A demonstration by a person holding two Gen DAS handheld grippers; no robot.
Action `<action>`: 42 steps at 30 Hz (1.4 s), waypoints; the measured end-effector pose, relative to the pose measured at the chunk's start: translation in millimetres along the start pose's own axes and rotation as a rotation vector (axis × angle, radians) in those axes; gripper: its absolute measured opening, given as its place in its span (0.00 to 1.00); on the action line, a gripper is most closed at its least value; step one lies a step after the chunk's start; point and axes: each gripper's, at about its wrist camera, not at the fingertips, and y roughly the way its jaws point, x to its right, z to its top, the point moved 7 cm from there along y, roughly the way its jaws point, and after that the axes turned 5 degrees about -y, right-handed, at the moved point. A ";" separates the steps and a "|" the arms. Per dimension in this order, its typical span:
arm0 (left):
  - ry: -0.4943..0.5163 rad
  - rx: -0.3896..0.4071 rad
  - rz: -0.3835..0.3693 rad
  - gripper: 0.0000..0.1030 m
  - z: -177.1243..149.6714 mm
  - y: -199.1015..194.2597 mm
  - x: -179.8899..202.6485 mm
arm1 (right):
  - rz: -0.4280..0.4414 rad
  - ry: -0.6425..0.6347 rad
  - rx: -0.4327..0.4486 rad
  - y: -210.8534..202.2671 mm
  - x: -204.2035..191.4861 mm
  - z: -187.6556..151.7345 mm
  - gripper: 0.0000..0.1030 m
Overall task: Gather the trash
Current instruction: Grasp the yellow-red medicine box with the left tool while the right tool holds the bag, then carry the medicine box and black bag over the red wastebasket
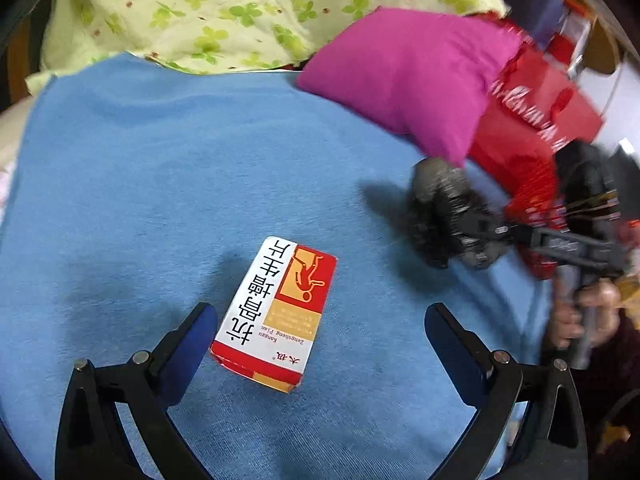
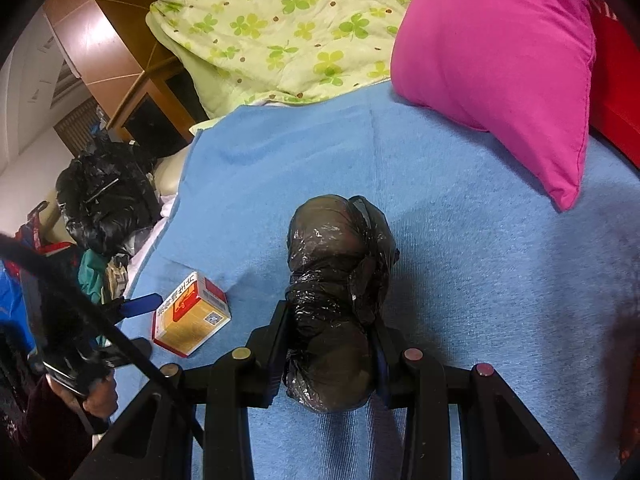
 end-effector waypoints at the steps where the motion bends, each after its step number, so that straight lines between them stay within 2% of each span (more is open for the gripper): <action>1: 0.008 0.002 0.047 1.00 -0.5 4.0 0.7 | 0.001 -0.002 0.005 -2.5 -0.4 0.4 0.37; 2: 0.007 -0.006 0.079 0.94 -1.5 7.8 -0.9 | 0.000 -0.006 0.010 -4.5 -0.6 0.9 0.37; 3: 0.003 -0.015 0.101 0.82 -2.3 12.1 -2.6 | -0.004 -0.011 0.019 -7.8 -0.8 1.3 0.37; 4: -0.004 -0.028 0.122 0.75 -3.9 16.3 -4.8 | -0.004 -0.015 0.027 -10.9 -0.6 2.1 0.37; 5: -0.018 -0.050 0.138 0.61 -5.9 20.8 -7.7 | -0.002 -0.018 0.034 -14.2 0.0 2.5 0.37; 6: -0.033 -0.066 0.150 0.53 -6.7 23.7 -9.6 | -0.002 -0.020 0.042 -17.7 0.8 3.0 0.37; 10: -0.062 -0.037 0.183 0.52 -4.8 19.4 -9.3 | -0.014 -0.028 0.083 -35.4 7.3 6.0 0.37; 15: -0.055 0.037 0.237 0.51 7.1 3.1 14.9 | -0.018 -0.025 0.154 -65.7 15.5 9.5 0.37; 22: 0.027 0.191 0.334 0.51 30.4 -34.4 86.6 | -0.012 -0.005 0.295 -128.7 25.3 13.3 0.37; 29: 0.118 0.331 0.430 0.51 39.2 -69.9 155.7 | -0.022 -0.016 0.431 -193.0 35.3 15.4 0.37; 37: 0.165 0.399 0.476 0.51 56.2 -80.8 214.1 | -0.039 0.036 0.503 -229.3 58.4 18.5 0.37; 42: 0.178 0.426 0.474 0.51 62.0 -85.7 242.6 | -0.044 0.058 0.539 -249.4 73.1 17.7 0.37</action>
